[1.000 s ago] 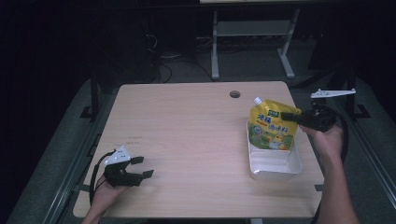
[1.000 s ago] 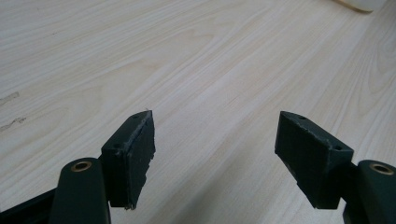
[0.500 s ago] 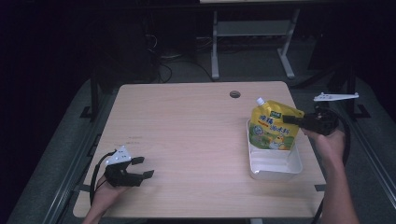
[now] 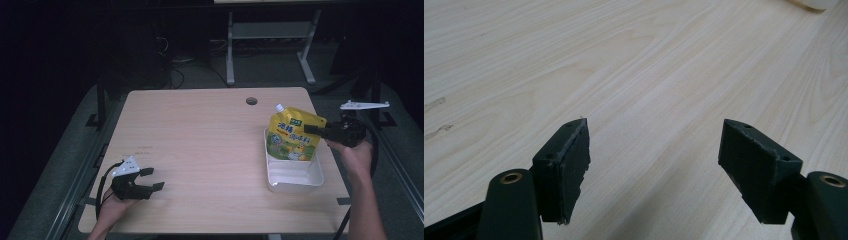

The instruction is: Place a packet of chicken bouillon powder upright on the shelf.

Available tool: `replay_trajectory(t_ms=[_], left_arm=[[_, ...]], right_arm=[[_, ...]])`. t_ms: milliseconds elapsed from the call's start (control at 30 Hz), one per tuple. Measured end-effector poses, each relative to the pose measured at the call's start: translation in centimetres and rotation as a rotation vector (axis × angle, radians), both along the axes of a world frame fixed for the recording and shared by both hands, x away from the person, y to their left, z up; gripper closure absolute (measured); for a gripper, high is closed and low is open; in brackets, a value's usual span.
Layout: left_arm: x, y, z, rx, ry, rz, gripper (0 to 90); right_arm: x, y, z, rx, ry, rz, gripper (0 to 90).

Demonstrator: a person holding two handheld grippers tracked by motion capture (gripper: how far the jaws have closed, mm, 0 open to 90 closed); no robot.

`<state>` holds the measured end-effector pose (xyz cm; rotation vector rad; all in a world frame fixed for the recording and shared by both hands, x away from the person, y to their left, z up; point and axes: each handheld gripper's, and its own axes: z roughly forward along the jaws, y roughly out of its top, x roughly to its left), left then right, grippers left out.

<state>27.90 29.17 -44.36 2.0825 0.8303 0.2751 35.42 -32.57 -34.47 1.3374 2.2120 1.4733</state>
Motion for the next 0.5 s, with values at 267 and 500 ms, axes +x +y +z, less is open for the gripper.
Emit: replay_trajectory(t_ms=[267,500], left_arm=[[0.0,0.0,0.0,0.001,0.002,0.002,28.0],[0.0,0.0,0.0,0.003,0.003,0.001,28.0]], right_arm=[[-0.8,-0.6,-0.4,0.005,0.004,-0.007,52.5],[-1.8,-1.4,-0.7,0.01,-0.002,-0.022,49.0]])
